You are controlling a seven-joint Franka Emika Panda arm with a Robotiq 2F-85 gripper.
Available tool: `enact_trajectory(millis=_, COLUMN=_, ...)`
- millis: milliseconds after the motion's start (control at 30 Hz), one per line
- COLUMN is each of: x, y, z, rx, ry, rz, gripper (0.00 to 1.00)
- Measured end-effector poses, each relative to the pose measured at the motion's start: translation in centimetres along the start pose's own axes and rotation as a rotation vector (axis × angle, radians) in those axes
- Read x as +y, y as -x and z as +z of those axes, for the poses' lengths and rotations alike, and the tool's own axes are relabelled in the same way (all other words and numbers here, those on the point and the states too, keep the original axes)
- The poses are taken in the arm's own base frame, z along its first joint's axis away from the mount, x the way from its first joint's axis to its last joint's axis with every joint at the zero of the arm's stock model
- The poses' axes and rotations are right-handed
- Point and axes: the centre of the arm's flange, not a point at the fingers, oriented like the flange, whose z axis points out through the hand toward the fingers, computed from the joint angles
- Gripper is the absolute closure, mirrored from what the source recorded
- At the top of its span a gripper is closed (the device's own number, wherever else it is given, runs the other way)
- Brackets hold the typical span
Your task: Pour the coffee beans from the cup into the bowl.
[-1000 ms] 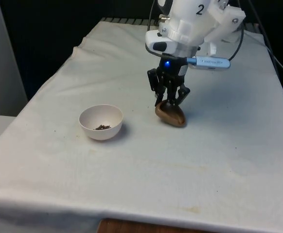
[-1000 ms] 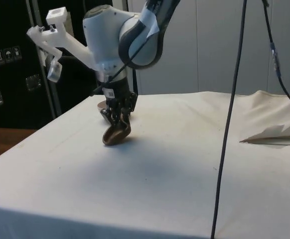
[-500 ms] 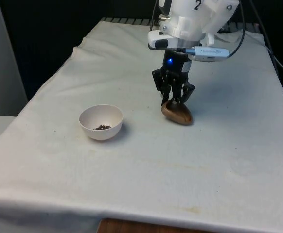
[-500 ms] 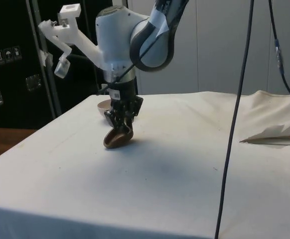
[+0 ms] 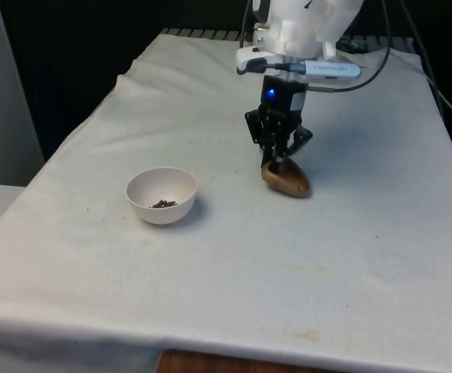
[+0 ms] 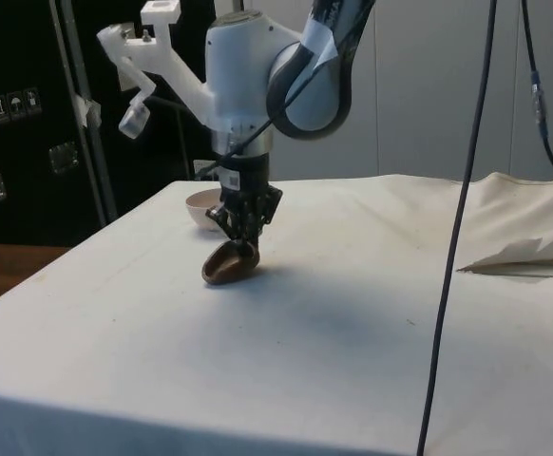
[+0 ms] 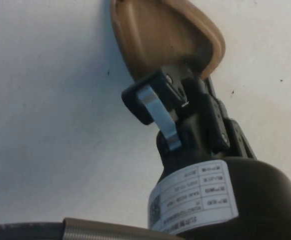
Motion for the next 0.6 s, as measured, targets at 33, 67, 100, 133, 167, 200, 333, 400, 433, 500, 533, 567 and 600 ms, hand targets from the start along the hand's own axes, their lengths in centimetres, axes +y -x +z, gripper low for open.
enact_trajectory(millis=33, x=0.08, y=0.07, z=-0.06, rx=0.002, ry=-0.003, rz=0.001, gripper=0.85)
enact_trajectory(millis=67, x=0.22, y=0.13, z=-0.09, rx=0.003, ry=-0.003, rz=0.002, gripper=0.79)
enact_trajectory(millis=100, x=0.37, y=0.20, z=-0.19, rx=0.006, ry=-0.006, rz=0.003, gripper=0.69)
enact_trajectory(millis=133, x=0.38, y=0.23, z=-0.18, rx=0.006, ry=-0.007, rz=0.002, gripper=0.64)
enact_trajectory(millis=167, x=0.42, y=0.21, z=-0.22, rx=0.007, ry=-0.008, rz=0.003, gripper=0.59)
enact_trajectory(millis=200, x=0.41, y=0.20, z=-0.22, rx=0.008, ry=-0.009, rz=0.003, gripper=0.54)
enact_trajectory(millis=333, x=0.47, y=0.23, z=-0.20, rx=0.009, ry=-0.010, rz=0.004, gripper=0.38)
enact_trajectory(millis=400, x=0.48, y=0.26, z=-0.18, rx=0.009, ry=-0.011, rz=0.005, gripper=0.20)
enact_trajectory(millis=433, x=0.47, y=0.25, z=-0.19, rx=0.009, ry=-0.011, rz=0.005, gripper=0.14)
enact_trajectory(millis=500, x=0.52, y=0.23, z=-0.18, rx=0.010, ry=-0.011, rz=0.006, gripper=0.04)
enact_trajectory(millis=533, x=0.52, y=0.23, z=-0.18, rx=0.010, ry=-0.011, rz=0.006, gripper=0.01)
enact_trajectory(millis=567, x=0.52, y=0.23, z=-0.18, rx=0.010, ry=-0.011, rz=0.006, gripper=0.00)
enact_trajectory(millis=600, x=0.54, y=0.24, z=-0.28, rx=0.010, ry=-0.011, rz=0.006, gripper=0.00)
